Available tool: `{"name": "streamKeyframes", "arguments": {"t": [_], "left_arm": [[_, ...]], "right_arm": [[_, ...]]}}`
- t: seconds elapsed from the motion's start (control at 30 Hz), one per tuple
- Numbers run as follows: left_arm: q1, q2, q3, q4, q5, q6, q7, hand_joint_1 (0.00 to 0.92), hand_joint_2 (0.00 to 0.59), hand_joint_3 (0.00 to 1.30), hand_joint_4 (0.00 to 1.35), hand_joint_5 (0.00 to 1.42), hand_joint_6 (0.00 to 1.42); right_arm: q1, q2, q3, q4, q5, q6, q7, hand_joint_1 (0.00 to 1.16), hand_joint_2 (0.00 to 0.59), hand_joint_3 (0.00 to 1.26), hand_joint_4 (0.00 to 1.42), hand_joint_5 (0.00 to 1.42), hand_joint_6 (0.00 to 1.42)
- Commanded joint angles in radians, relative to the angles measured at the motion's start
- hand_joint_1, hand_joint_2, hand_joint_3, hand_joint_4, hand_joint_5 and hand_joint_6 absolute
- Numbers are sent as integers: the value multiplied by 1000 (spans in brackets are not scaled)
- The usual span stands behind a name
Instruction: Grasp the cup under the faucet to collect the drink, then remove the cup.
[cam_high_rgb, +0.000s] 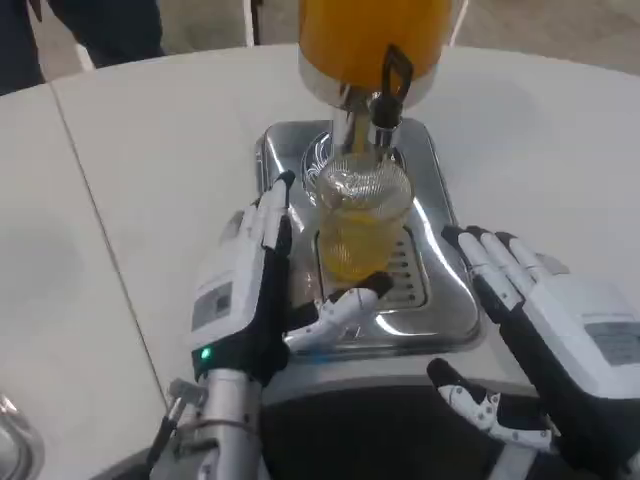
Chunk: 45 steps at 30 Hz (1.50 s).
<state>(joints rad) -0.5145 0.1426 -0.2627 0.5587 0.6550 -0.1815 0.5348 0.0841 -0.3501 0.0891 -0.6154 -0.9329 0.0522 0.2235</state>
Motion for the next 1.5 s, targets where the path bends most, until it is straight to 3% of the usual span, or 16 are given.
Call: {"name": "streamKeyframes", "arguments": {"t": [0.03,0.43,0.53,0.67,0.8,1.0,1.27,1.5], "left_arm": [[-34,-23,-23,48,-2,-24,26,208,55,0,0,39,21],[-103,-47,-44,142,-12,-45,62,214,57,0,0,52,33],[-135,-54,-45,180,-17,-44,72,215,59,0,0,57,34],[-164,-55,-52,217,-13,-49,87,215,60,0,0,60,37],[-176,-51,-59,239,-14,-55,94,202,53,0,0,64,40],[-197,-51,-63,272,-18,-42,99,183,52,0,0,64,42],[-239,-70,-51,314,-38,-34,109,180,51,0,0,67,47],[-246,-83,-50,333,-59,-66,126,191,43,0,0,106,82]], "right_arm": [[15,6,-5,-11,0,9,4,584,410,0,0,0,62],[10,41,18,-26,-31,38,18,580,407,0,0,0,62],[19,30,16,-26,-63,29,-2,577,406,0,0,0,62],[51,42,30,-40,-173,49,-5,526,427,0,0,0,48],[85,22,27,-31,-135,24,14,513,428,0,0,0,48],[59,44,25,-38,-102,45,41,510,433,0,0,0,48],[39,33,16,-38,-95,55,77,509,437,0,0,0,56],[32,46,25,-43,-96,70,87,515,428,0,0,0,74]]}}
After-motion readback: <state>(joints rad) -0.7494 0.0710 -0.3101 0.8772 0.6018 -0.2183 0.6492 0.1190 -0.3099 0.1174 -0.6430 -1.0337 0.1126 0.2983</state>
